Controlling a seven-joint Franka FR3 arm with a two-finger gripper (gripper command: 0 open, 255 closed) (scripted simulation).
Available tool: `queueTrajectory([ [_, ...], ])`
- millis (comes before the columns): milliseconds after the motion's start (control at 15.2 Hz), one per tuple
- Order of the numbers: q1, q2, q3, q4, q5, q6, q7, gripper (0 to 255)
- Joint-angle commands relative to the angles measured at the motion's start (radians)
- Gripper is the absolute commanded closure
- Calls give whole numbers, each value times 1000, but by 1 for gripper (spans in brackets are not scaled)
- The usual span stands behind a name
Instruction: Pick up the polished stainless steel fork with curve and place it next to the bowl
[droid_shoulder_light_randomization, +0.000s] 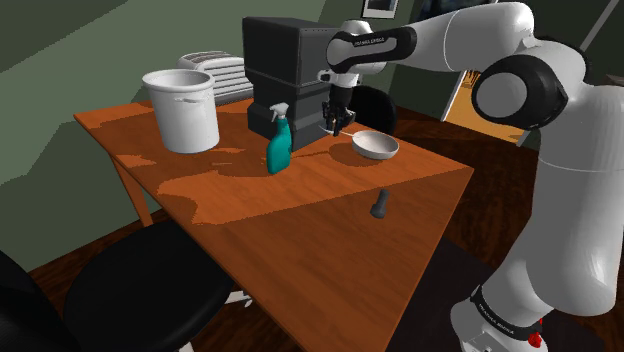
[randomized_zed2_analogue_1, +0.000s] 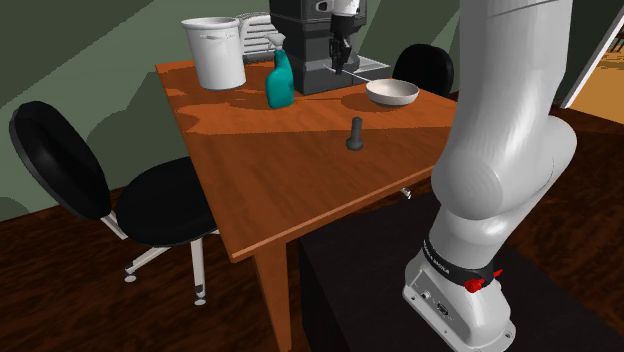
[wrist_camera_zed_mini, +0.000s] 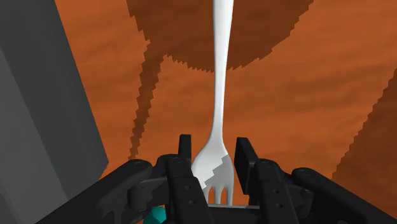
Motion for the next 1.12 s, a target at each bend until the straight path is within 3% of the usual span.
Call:
queueTrajectory([
  [0, 0, 8, 2, -16, 4, 23, -3, 255],
  [1056, -1, 72, 18, -140, 39, 206, -36, 255],
])
